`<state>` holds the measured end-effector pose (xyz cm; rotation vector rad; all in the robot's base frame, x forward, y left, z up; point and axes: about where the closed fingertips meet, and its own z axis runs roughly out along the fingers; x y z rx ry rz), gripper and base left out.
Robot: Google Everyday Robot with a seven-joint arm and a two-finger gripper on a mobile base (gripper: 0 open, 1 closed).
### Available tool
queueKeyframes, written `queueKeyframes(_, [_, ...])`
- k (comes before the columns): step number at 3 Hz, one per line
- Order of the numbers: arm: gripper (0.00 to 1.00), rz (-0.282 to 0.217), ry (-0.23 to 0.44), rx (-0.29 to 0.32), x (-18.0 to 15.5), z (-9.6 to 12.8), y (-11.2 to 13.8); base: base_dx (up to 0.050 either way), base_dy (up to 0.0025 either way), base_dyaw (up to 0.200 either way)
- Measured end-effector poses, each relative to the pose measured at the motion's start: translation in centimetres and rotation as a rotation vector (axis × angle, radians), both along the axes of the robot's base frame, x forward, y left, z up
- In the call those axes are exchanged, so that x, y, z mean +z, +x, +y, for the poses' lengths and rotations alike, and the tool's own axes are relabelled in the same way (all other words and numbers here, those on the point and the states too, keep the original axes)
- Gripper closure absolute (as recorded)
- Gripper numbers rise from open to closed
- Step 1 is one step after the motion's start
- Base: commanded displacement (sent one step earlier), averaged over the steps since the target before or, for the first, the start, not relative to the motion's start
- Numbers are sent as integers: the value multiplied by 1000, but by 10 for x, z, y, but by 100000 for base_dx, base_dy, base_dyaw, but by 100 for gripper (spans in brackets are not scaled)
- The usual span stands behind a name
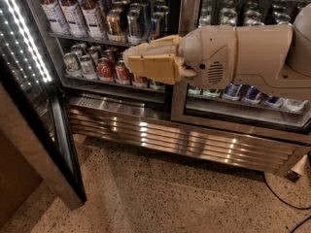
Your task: Open left fridge door
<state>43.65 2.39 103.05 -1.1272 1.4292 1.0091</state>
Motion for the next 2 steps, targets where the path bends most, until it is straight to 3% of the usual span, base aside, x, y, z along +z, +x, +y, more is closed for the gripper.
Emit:
queueKeyframes(1, [82, 0, 0, 0, 0, 0, 0, 0, 0, 0])
queueKeyframes(2, [58, 0, 0, 0, 0, 0, 0, 0, 0, 0])
